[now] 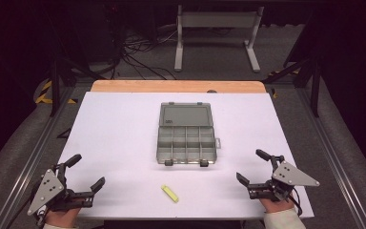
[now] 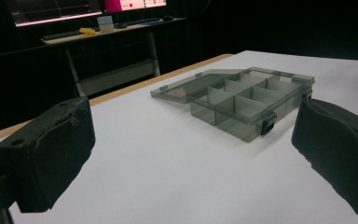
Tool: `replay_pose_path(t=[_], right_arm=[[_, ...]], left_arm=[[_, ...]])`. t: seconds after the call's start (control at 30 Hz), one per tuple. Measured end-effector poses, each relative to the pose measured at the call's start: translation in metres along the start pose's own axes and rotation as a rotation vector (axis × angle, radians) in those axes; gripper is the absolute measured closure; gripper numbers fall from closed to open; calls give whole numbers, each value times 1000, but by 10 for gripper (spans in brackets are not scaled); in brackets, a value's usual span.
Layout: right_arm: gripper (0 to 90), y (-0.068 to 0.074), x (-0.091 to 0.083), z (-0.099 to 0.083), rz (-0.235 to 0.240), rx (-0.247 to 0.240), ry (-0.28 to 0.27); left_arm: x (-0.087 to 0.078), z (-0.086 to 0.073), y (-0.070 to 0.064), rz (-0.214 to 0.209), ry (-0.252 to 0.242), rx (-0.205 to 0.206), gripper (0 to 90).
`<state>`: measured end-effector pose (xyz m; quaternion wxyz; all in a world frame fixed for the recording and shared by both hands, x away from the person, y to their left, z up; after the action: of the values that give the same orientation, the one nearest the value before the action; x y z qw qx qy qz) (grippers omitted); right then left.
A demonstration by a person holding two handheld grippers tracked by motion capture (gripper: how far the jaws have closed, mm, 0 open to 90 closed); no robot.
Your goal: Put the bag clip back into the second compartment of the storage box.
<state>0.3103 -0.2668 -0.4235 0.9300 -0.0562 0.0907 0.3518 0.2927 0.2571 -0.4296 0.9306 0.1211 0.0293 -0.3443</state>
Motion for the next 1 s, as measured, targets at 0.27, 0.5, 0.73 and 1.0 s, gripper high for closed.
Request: replay_pose_path(t=[0.27, 0.5, 0.73, 1.0], right_arm=[[24, 3, -1, 0, 11, -1, 9], [24, 3, -2, 0, 4, -1, 10], [24, 2, 2, 0, 13, 11, 21], [22, 14, 18, 12, 51, 16, 61]], left_arm=[[3, 1, 0, -2, -1, -3, 1], [3, 2, 1, -2, 1, -8, 0], [2, 1, 1, 1, 6, -2, 1], [2, 1, 1, 7, 10, -9, 0]])
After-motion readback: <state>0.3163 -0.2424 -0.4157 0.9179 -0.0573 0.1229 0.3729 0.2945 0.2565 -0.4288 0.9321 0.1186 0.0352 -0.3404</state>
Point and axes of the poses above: each handheld gripper's, and its own axes: x roughly forward along the jaws, z roughly out of its top, y roughly to its left, the point moved 4 cm from there along x, roughly forward along the jaws, and after that the axes turned 5 degrees about x, right-handed, at the moved point
